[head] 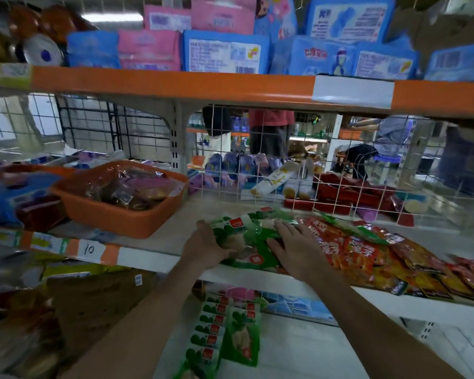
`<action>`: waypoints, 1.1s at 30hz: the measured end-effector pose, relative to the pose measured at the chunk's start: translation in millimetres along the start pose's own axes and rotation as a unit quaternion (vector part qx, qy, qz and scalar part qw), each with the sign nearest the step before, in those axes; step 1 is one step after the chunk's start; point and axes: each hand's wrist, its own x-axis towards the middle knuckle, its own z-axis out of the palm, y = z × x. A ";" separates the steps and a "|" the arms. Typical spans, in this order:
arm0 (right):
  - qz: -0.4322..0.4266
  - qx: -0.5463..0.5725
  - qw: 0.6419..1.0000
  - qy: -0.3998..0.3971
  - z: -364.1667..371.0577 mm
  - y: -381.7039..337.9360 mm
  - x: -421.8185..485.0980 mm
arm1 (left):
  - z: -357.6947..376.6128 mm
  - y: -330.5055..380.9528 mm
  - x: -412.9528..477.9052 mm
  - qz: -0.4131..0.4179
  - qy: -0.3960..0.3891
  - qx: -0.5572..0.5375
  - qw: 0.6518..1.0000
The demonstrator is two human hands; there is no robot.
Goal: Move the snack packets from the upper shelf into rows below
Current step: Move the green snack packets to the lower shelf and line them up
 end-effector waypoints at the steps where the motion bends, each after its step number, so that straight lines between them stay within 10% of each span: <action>1: 0.002 -0.011 1.000 -0.007 1.5 0.6 0.2 | -1.4 0.0 1.4 -0.001 -0.008 -0.007 1.000; 9: 0.023 -0.055 0.995 0.076 -3.4 -1.0 -8.1 | -6.7 -1.3 1.1 -0.008 -0.029 -0.056 0.998; 14: 0.032 0.144 0.971 0.186 -5.1 8.7 -4.0 | -10.6 -4.2 2.4 -0.027 -0.018 -0.104 0.994; 19: 0.165 0.164 0.970 0.072 -3.8 16.8 5.9 | -11.7 -4.2 1.7 0.013 -0.050 -0.087 0.995; 28: 0.128 0.211 0.969 0.023 -3.1 24.0 8.6 | -3.3 2.0 -4.4 0.050 -0.027 -0.164 0.985; 33: 0.155 0.384 0.909 0.036 -15.0 17.9 -0.2 | -5.7 0.3 -6.0 0.063 -0.027 -0.195 0.978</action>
